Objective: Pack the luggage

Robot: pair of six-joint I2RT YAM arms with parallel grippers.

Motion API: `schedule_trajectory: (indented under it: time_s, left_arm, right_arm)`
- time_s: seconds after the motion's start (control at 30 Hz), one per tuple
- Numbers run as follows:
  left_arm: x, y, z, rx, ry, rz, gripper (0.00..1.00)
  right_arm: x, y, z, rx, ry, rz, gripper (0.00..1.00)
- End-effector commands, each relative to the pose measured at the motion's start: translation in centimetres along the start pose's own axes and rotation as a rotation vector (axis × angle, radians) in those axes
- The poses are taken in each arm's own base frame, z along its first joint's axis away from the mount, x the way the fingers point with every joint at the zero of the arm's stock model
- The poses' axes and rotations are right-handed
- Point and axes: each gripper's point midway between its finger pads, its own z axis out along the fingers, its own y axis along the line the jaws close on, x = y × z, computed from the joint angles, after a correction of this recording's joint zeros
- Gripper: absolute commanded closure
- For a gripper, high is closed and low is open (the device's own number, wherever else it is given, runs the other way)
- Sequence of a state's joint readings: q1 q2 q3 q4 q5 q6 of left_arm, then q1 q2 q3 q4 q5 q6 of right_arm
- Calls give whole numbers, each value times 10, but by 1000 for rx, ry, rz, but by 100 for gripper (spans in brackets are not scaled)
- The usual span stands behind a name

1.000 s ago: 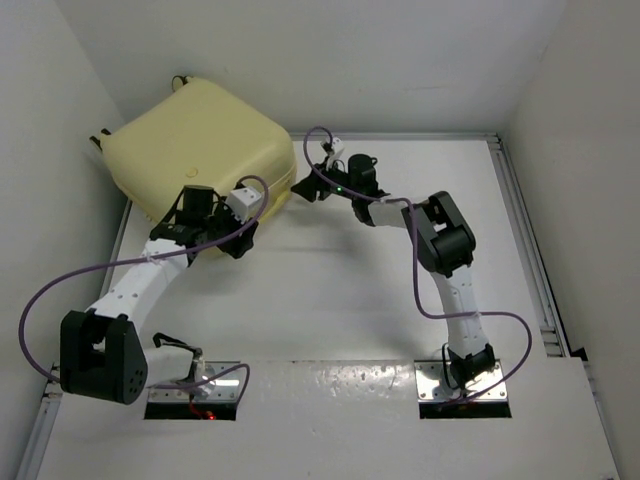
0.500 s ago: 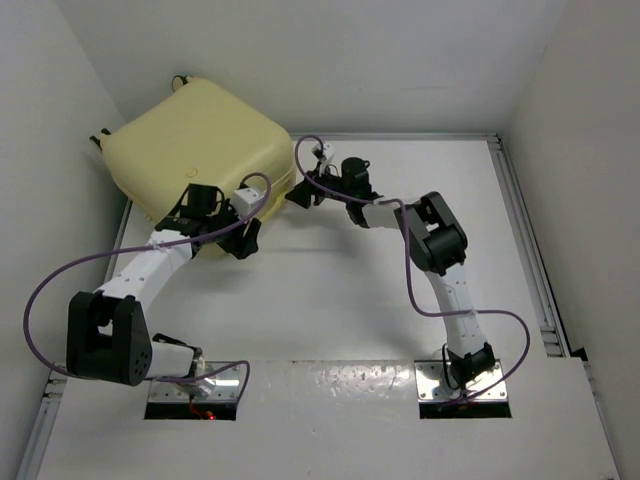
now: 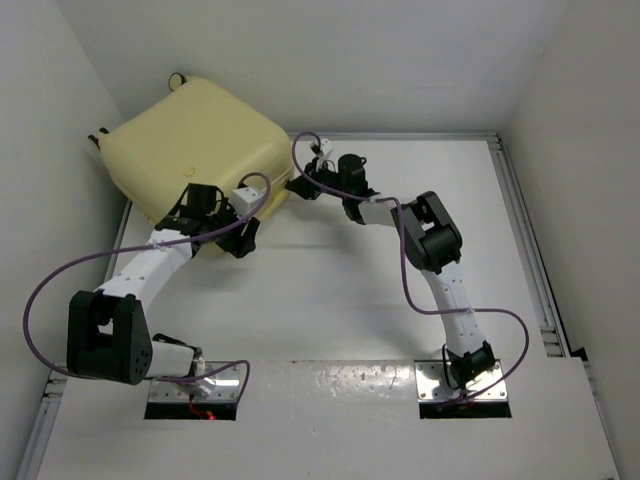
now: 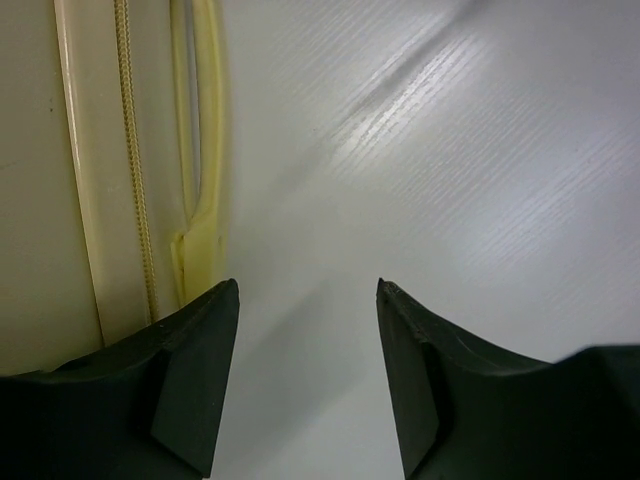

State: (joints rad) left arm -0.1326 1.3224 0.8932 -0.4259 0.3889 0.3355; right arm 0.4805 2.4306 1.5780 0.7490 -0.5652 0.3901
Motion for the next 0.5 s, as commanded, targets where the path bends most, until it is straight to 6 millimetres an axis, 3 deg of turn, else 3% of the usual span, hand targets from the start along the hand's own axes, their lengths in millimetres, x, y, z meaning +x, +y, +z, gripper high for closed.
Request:
schedule_trajectory:
  time_s: [0.0, 0.2, 0.37, 0.4, 0.47]
  left_arm:
    - [-24, 24, 4, -121, -46, 71, 37]
    - [-32, 32, 15, -269, -26, 99, 37]
    - [-32, 32, 19, -281, -22, 98, 37]
    - [-32, 32, 19, -281, -22, 98, 37]
    - [-28, 31, 20, -278, -13, 96, 37]
  right_arm:
    - [-49, 27, 9, -58, -134, -106, 88]
    - [-60, 50, 5, -97, -175, -186, 100]
    - [-64, 63, -2, -120, -191, -241, 100]
    - [-60, 62, -3, -117, -178, -235, 87]
    - [-59, 63, -7, -109, -169, -239, 73]
